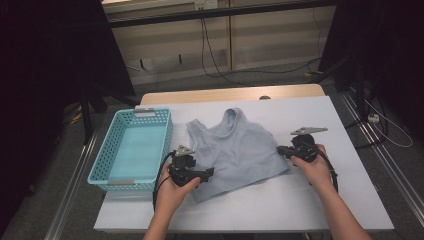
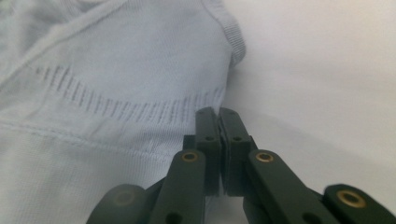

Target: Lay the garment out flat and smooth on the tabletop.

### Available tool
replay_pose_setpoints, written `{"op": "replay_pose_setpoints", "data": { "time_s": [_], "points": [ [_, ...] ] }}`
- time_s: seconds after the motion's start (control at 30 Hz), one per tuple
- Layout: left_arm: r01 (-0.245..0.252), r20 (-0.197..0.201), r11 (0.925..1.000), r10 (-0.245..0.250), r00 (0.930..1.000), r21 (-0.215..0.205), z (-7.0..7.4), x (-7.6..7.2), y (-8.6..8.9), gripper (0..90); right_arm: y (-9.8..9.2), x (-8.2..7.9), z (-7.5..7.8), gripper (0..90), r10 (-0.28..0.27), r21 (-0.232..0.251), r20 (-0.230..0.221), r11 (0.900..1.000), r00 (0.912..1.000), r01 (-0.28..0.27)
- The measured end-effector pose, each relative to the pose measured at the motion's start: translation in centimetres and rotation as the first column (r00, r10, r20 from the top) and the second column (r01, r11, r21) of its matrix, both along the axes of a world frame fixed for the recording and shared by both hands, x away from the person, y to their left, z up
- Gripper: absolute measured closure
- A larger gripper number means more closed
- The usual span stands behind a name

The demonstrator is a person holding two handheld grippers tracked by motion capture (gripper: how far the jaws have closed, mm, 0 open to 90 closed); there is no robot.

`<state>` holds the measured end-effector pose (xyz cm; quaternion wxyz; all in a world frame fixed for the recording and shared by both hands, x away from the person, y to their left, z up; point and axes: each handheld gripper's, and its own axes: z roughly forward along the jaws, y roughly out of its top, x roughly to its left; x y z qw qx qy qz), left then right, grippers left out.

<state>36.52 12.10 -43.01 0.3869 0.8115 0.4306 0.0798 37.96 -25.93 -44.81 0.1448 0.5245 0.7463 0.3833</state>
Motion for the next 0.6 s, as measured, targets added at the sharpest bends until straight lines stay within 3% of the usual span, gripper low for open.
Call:
{"op": "replay_pose_setpoints", "data": {
  "time_s": [0.33,0.6],
  "points": [
    [-0.021,-0.001,0.9998,0.021,0.9998,-0.005,0.2,0.3,0.1,21.3,-1.3,-1.1,0.5,89.5,-0.024,0.01,0.017,1.0,0.9996,0.024],
    [-0.031,-0.012,0.9995,0.03,0.9995,-0.008,0.1,0.5,-0.1,20.7,-2.9,-3.1,1.3,89.4,-0.03,-0.047,0.04,0.998,0.9988,0.032]
  ]
}}
